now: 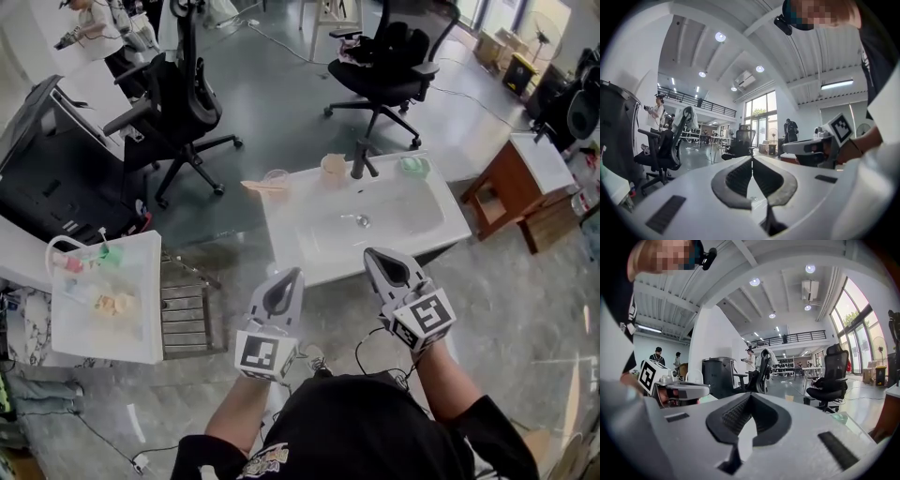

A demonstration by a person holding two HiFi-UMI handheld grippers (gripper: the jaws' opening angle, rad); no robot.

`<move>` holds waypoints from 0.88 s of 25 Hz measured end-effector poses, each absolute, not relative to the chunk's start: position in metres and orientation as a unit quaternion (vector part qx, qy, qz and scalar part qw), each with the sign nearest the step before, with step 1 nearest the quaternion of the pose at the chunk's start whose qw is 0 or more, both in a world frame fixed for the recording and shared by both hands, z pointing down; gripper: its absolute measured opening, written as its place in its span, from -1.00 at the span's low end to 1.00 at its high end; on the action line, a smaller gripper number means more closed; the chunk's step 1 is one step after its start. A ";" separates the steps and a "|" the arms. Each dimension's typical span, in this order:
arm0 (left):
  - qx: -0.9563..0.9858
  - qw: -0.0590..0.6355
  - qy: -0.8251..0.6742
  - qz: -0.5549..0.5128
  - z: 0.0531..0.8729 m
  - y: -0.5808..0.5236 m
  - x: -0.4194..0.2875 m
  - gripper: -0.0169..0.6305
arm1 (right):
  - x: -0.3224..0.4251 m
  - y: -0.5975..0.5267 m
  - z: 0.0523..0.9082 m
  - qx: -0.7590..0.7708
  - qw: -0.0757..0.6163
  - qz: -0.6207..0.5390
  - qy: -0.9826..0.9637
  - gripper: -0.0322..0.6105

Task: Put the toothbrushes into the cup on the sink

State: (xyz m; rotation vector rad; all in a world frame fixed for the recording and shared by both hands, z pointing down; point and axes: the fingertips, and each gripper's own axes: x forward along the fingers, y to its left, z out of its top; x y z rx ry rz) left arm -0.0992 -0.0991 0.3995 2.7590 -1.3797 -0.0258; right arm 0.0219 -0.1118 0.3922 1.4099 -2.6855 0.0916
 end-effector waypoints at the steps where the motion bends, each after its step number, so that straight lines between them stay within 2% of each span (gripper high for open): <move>1: 0.893 0.029 -0.448 -0.011 0.401 -0.092 -0.097 -0.92 | 0.024 -0.104 0.392 0.462 0.054 0.030 -0.885 -0.88; 15: 0.870 0.046 -0.491 0.000 0.396 0.052 -0.041 -0.92 | 0.070 0.025 0.394 0.413 0.020 0.040 -0.910 -0.88; 22: 0.857 0.044 -0.514 0.018 0.399 0.091 -0.046 -0.92 | 0.066 0.062 0.410 0.393 0.014 0.060 -0.918 -0.88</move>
